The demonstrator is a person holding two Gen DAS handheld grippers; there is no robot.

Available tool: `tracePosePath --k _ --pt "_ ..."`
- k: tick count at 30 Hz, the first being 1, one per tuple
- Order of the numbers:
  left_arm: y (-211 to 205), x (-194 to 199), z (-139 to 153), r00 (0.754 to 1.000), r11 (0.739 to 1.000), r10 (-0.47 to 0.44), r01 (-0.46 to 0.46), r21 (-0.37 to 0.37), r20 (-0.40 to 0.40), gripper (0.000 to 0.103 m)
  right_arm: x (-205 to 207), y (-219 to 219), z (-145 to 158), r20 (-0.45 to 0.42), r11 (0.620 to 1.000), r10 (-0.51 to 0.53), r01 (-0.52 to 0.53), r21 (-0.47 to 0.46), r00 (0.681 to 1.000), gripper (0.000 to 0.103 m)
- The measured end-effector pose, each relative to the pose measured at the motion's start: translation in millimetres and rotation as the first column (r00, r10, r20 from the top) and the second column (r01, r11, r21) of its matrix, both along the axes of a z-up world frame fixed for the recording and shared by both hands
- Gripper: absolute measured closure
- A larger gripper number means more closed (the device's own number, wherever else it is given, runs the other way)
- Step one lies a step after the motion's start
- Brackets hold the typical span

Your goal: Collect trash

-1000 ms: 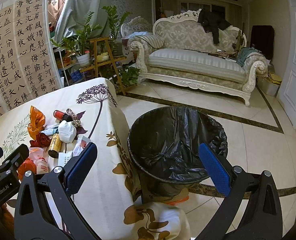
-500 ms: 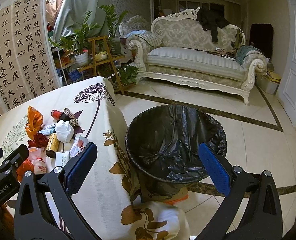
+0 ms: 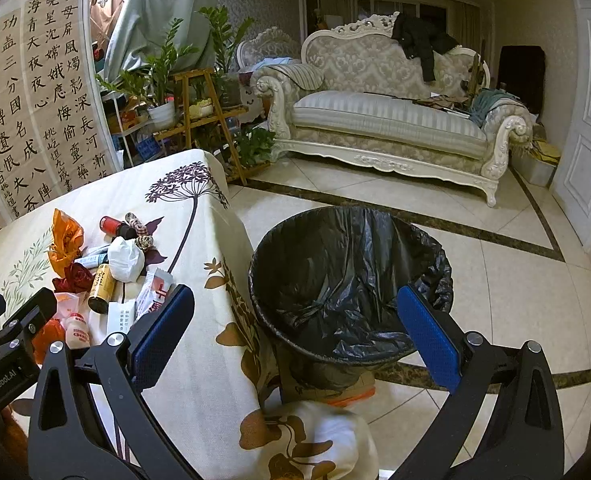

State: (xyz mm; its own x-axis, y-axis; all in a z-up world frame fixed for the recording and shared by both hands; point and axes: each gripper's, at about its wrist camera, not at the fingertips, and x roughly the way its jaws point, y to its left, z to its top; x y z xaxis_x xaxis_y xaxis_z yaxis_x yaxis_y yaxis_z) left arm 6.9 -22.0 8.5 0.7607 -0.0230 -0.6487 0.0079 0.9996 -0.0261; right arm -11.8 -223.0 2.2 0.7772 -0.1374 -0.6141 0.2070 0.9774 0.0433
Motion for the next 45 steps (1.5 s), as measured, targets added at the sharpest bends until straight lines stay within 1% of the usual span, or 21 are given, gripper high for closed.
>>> tracePosePath --k 9,11,13,14,15,17,20,24,26,29,31,33,36,38,39,42,45 --pt "19.6 -0.2 -2.4 0.999 1.000 0.014 -0.014 0.002 -0.036 0.007 1.9 3.5 -2.1 -0.015 1.000 0.008 -0.008 0.007 1.000 0.005" --pt "26.6 -2.3 -3.4 0.999 1.000 0.020 -0.020 0.002 -0.041 0.007 2.5 5.8 -2.5 -0.020 1.000 0.018 -0.018 0.012 1.000 0.010" --pt "34.7 -4.9 -5.2 0.998 0.999 0.033 -0.033 0.007 -0.050 0.013 3.8 9.4 -3.7 -0.030 0.999 0.030 -0.030 0.015 0.999 0.017" --pt "38.7 -5.5 -6.2 0.998 0.999 0.039 -0.039 0.009 -0.058 0.027 4.5 11.6 -5.4 -0.036 0.999 0.041 -0.040 0.019 0.999 0.018" --pt "44.8 -6.0 -8.9 0.996 0.999 0.046 -0.046 0.007 -0.079 0.035 5.1 13.4 -5.9 -0.038 0.999 0.046 -0.045 0.022 0.998 0.018" --pt "55.9 -6.6 -12.7 0.993 0.998 0.059 -0.060 -0.012 -0.105 0.035 6.7 18.5 -7.9 -0.045 0.998 0.060 -0.059 0.024 0.997 0.018" --pt "66.9 -10.2 -14.1 0.991 0.997 0.080 -0.081 0.001 -0.103 0.035 9.1 24.7 -10.5 -0.055 0.997 0.079 -0.077 0.028 0.995 0.018" --pt "71.2 -13.4 -14.3 0.992 0.997 0.080 -0.081 -0.003 -0.097 0.035 12.3 29.3 -11.2 -0.060 0.996 0.088 -0.086 0.033 0.994 0.018" --pt "72.8 -12.1 -16.4 0.991 0.997 0.076 -0.077 -0.004 -0.109 0.034 12.5 30.1 -10.8 -0.060 0.996 0.089 -0.087 0.035 0.994 0.018" --pt "76.5 -8.3 -17.9 0.988 0.996 0.072 -0.079 -0.048 -0.139 0.034 12.1 30.7 -10.5 -0.061 0.995 0.093 -0.091 0.032 0.994 0.018" --pt "73.6 -7.3 -15.5 0.988 0.995 0.066 -0.075 -0.063 -0.139 0.031 12.9 31.0 -11.1 -0.063 0.995 0.094 -0.092 0.032 0.994 0.018" --pt "68.5 -8.0 -13.8 0.990 0.996 0.057 -0.065 -0.063 -0.128 0.024 13.8 31.2 -11.6 -0.065 0.995 0.094 -0.092 0.034 0.993 0.018" --pt "59.4 -5.3 -15.3 0.992 0.998 0.050 -0.056 -0.042 -0.120 0.023 14.0 31.3 -11.4 -0.063 0.995 0.096 -0.094 0.032 0.993 0.018" --pt "54.8 2.0 -23.9 0.989 0.997 0.070 -0.069 0.017 -0.131 0.023 14.1 31.3 -11.4 -0.064 0.995 0.095 -0.093 0.032 0.993 0.018" --pt "54.8 4.5 -27.7 0.986 0.997 0.071 -0.067 0.029 -0.149 0.023 14.0 31.6 -11.8 -0.064 0.995 0.097 -0.095 0.034 0.993 0.018" --pt "60.3 4.5 -32.3 0.982 0.997 0.071 -0.068 0.022 -0.174 0.023 13.7 33.7 -12.3 -0.063 0.994 0.105 -0.103 0.036 0.992 0.018" --pt "67.5 -1.9 -32.3 0.981 0.996 0.079 -0.072 0.047 -0.177 0.023 13.7 37.3 -13.1 -0.064 0.993 0.117 -0.114 0.044 0.991 0.018"
